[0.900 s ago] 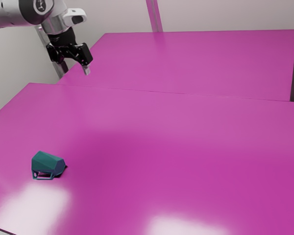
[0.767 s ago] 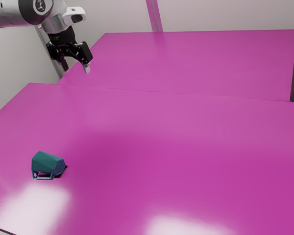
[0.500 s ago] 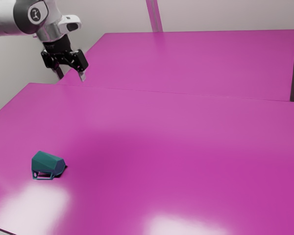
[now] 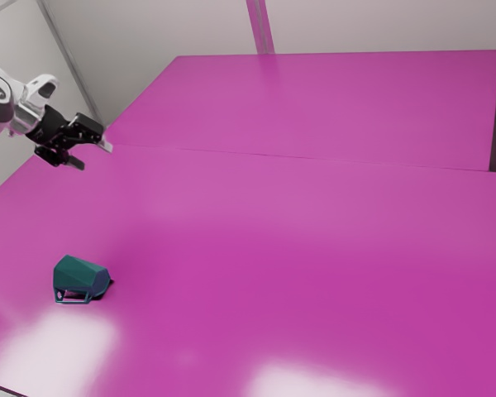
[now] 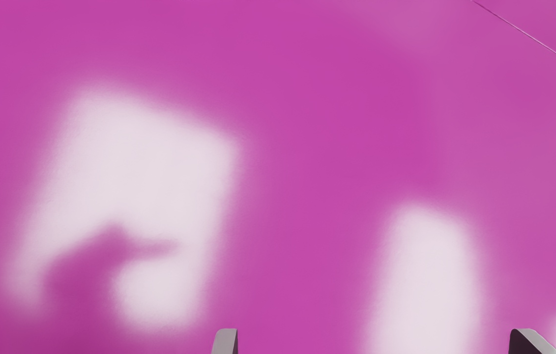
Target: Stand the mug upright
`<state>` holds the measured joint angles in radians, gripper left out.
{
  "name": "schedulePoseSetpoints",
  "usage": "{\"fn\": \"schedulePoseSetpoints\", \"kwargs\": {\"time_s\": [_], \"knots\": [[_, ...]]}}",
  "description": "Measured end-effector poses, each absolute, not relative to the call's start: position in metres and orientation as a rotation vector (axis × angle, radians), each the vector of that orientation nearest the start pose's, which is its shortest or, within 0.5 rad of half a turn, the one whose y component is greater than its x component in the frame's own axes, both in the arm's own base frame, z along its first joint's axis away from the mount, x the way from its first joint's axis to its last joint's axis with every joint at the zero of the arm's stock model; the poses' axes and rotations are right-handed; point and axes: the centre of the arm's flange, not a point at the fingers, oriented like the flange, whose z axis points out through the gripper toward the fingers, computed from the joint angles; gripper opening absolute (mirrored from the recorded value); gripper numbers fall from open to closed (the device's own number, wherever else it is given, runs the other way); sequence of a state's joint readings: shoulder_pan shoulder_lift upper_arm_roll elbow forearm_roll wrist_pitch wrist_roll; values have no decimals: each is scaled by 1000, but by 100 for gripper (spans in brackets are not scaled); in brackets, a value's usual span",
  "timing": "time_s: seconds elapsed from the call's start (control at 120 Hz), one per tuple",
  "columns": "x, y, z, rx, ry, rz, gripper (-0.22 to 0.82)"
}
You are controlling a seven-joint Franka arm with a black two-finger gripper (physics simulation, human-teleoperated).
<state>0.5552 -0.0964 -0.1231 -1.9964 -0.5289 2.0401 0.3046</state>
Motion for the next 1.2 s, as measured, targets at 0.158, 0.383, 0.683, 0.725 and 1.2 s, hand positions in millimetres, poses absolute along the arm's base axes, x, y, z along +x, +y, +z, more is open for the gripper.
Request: {"fn": "schedulePoseSetpoints", "kwargs": {"time_s": [0.158, 0.383, 0.683, 0.725, 1.2], "knots": [[469, 240, 471, -3499, -632, -603, 60], [414, 240, 432, -3498, -402, -642, 60], [370, 271, 409, -3370, -176, -746, 60], [362, 276, 404, -3364, -164, -749, 60], [310, 276, 361, -3343, 29, -718, 60]]}}
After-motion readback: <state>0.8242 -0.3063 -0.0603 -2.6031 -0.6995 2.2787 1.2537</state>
